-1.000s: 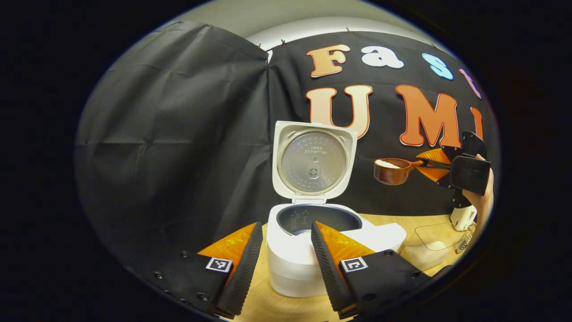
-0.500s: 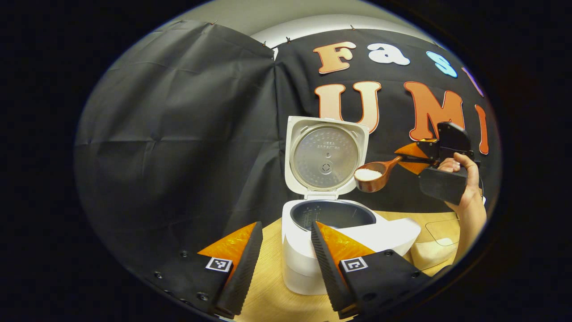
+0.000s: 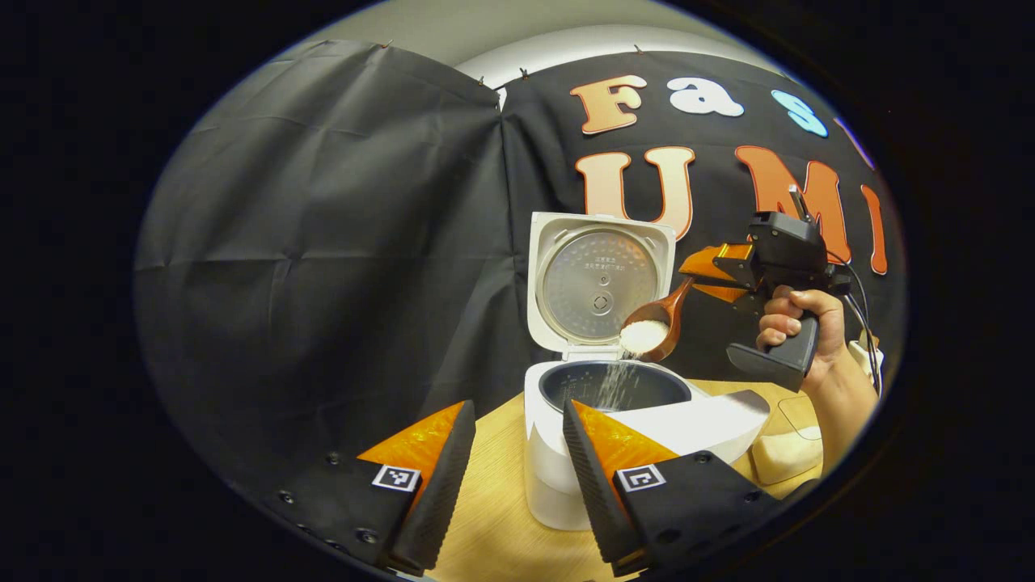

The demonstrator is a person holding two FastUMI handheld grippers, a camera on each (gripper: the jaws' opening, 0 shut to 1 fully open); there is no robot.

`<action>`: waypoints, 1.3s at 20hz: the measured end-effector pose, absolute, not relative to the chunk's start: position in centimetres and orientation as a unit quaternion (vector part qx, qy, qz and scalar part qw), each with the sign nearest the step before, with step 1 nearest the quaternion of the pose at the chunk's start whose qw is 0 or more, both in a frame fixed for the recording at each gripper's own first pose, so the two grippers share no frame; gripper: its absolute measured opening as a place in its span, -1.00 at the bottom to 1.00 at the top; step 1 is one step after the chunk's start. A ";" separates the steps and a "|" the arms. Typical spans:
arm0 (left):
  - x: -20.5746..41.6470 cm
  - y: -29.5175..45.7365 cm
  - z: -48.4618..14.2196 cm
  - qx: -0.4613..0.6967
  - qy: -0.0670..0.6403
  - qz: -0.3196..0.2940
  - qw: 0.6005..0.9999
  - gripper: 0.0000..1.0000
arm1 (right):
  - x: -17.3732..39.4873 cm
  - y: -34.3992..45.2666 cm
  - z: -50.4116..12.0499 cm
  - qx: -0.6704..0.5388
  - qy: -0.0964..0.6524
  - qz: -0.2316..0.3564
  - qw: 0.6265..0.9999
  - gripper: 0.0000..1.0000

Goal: Close the left gripper, press the button to open the rice cooker; take a wooden spoon from the chopstick holder with the right hand, scoop a spoonful of rice and pour it into the rice cooker, then put the wooden spoon back into the chopstick holder.

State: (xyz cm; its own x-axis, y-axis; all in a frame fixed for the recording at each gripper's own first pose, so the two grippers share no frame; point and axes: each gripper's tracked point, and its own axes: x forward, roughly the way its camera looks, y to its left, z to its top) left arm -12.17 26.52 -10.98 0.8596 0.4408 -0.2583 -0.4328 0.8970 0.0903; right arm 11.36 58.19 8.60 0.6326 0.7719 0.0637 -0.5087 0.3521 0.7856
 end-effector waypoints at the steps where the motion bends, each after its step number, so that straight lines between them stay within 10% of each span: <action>1: -12.2 26.6 -10.9 0.015 0.137 0.227 0.964 0.46 | 11.1 58.3 9.0 0.394 0.148 0.406 0.811 -0.85; 18: -12.0 25.0 -10.9 0.033 0.141 0.207 0.968 0.60 | 4.3 60.0 13.7 0.113 -0.107 0.528 0.835 -0.85; 26: -11.9 23.8 -10.1 0.038 0.130 0.201 0.970 0.82 | 3.9 58.3 13.7 0.087 -0.109 0.528 0.838 -0.92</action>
